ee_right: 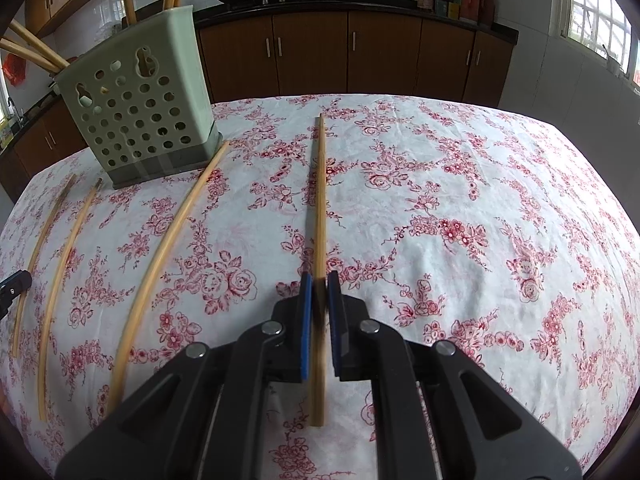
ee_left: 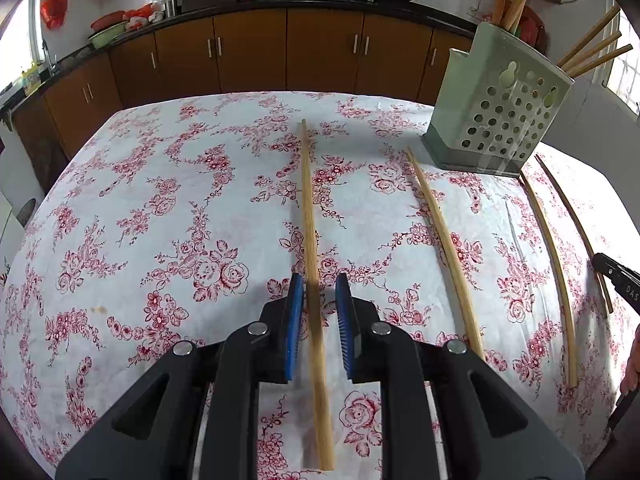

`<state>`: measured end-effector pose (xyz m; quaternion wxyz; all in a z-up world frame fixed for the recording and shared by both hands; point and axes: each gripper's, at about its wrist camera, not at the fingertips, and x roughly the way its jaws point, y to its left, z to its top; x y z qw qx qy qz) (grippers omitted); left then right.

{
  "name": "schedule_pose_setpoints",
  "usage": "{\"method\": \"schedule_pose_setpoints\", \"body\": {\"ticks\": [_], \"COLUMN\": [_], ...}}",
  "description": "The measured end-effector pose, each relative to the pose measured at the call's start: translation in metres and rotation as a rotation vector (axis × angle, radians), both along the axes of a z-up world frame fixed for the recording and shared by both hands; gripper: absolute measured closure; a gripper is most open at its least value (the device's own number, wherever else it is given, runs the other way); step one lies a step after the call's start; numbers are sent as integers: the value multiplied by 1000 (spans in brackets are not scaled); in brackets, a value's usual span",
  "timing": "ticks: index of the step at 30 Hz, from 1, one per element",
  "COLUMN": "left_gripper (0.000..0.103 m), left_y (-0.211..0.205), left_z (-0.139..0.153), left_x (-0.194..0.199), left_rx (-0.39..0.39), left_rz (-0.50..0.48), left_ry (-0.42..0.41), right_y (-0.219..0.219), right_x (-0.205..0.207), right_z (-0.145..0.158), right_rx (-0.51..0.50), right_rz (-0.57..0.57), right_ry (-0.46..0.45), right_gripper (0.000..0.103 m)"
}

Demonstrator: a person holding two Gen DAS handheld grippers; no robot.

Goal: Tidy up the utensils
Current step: 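Hold both chopsticks and lift them off the cloth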

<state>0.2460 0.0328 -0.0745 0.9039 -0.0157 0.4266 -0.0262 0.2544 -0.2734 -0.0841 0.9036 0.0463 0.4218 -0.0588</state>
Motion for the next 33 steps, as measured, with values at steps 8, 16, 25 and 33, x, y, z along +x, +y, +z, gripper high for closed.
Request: {"method": "schedule_pose_setpoints", "body": {"ticks": [8, 16, 25, 33], "left_gripper": [85, 94, 96, 96], "left_y": [0, 0, 5, 12], "left_z": [0, 0, 1, 18], "left_x": [-10, -12, -15, -27], "left_rx": [-2, -2, -19, -95], "left_rz": [5, 17, -5, -11], "left_ry": [1, 3, 9, -34], "right_y": [-1, -1, -6, -10], "right_x": [-16, -15, -22, -34], "right_z": [-1, -1, 8, 28], "right_rx": [21, 19, 55, 60], "right_rz": [-1, 2, -1, 3], "right_ry": [-2, 0, -44, -107], "right_gripper": [93, 95, 95, 95]}}
